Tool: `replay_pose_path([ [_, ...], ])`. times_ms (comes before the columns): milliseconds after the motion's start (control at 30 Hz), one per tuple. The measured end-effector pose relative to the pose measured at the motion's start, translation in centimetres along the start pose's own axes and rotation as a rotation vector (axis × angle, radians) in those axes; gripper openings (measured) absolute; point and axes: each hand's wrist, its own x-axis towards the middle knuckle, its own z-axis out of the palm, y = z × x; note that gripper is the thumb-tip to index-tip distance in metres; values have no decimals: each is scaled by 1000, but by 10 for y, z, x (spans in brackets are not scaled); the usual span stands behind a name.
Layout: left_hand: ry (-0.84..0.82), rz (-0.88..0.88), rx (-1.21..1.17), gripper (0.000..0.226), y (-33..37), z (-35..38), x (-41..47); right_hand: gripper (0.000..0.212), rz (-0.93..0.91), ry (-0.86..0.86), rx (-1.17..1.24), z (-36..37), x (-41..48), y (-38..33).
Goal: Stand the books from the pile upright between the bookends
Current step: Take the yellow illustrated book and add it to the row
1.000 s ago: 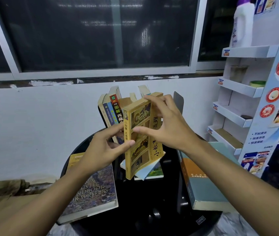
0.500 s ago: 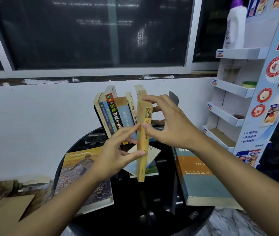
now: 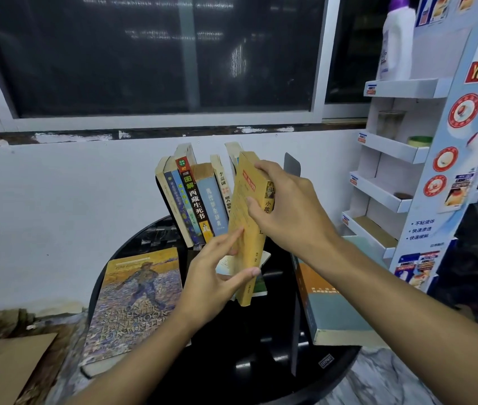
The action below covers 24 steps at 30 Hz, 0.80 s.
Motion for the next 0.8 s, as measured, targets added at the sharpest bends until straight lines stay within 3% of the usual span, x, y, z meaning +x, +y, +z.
replay_pose_path([
  [167, -18, 5, 11, 78, 1, 4, 6, 47, -17, 36, -21, -4, 1, -3],
  [433, -28, 50, 164, 52, 13, -7, 43, 57, 30, 11, -70, -21, 4, 2],
  [800, -32, 159, 660, 75, 39, -29, 143, 50, 50, -4, -157, -51, 21, 14],
])
